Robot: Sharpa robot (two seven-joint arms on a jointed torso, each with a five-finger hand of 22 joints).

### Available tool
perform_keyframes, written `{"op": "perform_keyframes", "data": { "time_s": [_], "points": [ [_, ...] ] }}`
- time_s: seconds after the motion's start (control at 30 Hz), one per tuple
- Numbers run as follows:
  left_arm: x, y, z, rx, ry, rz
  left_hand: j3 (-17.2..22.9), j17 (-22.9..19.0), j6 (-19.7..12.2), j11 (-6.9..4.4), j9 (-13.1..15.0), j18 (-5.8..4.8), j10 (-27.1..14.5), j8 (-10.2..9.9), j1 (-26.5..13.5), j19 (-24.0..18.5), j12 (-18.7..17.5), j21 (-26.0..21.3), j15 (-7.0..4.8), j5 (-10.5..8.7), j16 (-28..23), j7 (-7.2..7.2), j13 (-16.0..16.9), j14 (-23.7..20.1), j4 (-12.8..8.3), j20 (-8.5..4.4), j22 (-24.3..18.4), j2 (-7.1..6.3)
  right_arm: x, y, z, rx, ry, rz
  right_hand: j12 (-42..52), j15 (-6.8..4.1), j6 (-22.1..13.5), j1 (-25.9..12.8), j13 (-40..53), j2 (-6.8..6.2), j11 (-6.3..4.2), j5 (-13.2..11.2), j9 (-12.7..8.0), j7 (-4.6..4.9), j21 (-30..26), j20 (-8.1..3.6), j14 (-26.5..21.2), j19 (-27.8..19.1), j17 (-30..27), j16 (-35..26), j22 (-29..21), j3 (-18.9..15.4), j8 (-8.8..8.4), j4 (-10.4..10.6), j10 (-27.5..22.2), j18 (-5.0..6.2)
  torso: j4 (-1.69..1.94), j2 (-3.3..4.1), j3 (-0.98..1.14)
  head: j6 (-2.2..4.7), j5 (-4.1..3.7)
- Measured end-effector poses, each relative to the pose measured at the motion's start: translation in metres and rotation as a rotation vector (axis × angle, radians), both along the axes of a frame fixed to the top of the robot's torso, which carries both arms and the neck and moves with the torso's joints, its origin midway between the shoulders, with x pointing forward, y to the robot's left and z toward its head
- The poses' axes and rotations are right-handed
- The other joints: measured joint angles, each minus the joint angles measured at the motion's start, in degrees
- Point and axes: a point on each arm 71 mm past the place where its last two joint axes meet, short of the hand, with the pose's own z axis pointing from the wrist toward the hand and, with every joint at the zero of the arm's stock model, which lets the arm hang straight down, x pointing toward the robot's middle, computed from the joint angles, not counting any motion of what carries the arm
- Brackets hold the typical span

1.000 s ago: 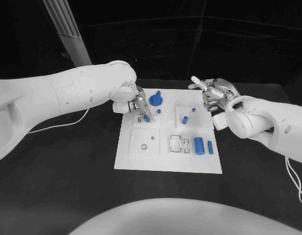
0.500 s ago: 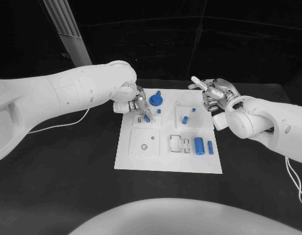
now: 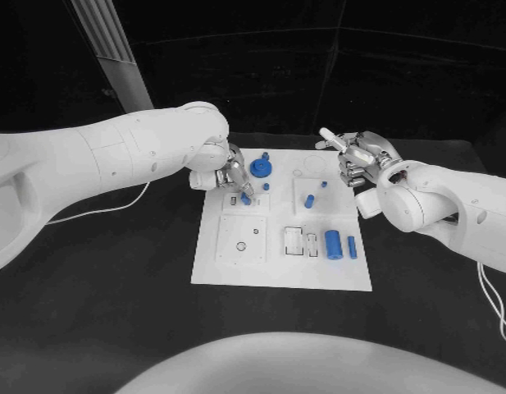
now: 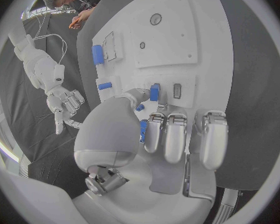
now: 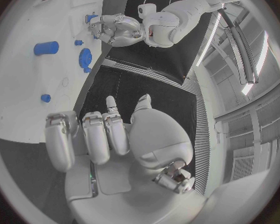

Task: Assemble the parts on the task board

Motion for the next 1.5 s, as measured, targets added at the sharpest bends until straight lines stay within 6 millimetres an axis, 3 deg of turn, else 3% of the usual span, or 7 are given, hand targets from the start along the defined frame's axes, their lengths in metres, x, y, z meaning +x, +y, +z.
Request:
{"op": "perform_keyframes", "data": {
  "time_s": [0.83, 0.93, 1.5],
  "points": [
    [-0.0004, -0.0015, 0.0000, 0.005, 0.005, -0.004, -0.2, 0.0, 0.0, 0.00, 0.0, 0.00, 0.0, -0.2, -0.7, 0.0, 0.0, 0.0, 0.00, -0.65, 0.0, 0.03, 0.0, 0.0, 0.5, 0.00, 0.0, 0.14, -0.0001, 0.0001, 0.0000, 0.000, 0.000, 0.000, 0.0, 0.00, 0.0, 0.0, 0.0, 0.00, 0.00, 0.0, 0.0, 0.00, 0.0, 0.00, 0.0, 0.0, 0.0, 0.0, 0.0, 0.0, 0.00, 0.0, 0.0, 0.00, 0.00, 0.00, 0.00, 0.00, -0.18],
    [-0.0005, -0.0017, 0.0000, 0.006, 0.006, -0.006, -0.1, 0.0, 0.0, 0.00, 2.6, 0.00, 0.0, -0.4, -1.1, 0.0, 0.0, 0.0, 0.00, -0.65, 0.0, 0.04, 0.0, 0.0, 0.7, 0.00, 0.0, 0.02, -0.0002, 0.0004, 0.0000, 0.000, 0.000, 0.001, 0.0, 0.00, 0.0, 0.0, 0.0, 0.00, 0.00, 0.0, 0.0, 0.00, 0.0, 0.00, 0.0, 0.0, 0.0, 0.0, 0.0, 0.0, 0.00, 0.0, 0.0, 0.00, 0.00, 0.00, -0.01, 0.00, -0.18],
    [-0.0008, -0.0020, -0.0007, 0.008, 0.009, -0.008, -1.2, 0.0, 0.0, 0.00, 4.4, 0.00, 0.0, 0.0, -2.4, 0.0, 0.0, 0.0, 0.00, -0.87, 0.0, 0.01, 0.0, 0.0, 1.8, 0.00, 0.0, -0.72, -0.0001, 0.0004, 0.0000, 0.000, 0.000, 0.001, 0.0, 0.00, 0.0, 0.2, 0.0, 0.23, 0.00, 0.0, -0.1, 0.00, 0.0, 0.00, 0.0, 0.0, 0.0, 0.0, 0.0, 0.0, 0.00, 0.0, 0.0, 0.00, 0.01, 0.00, -0.01, 0.00, -0.19]
  ]
}}
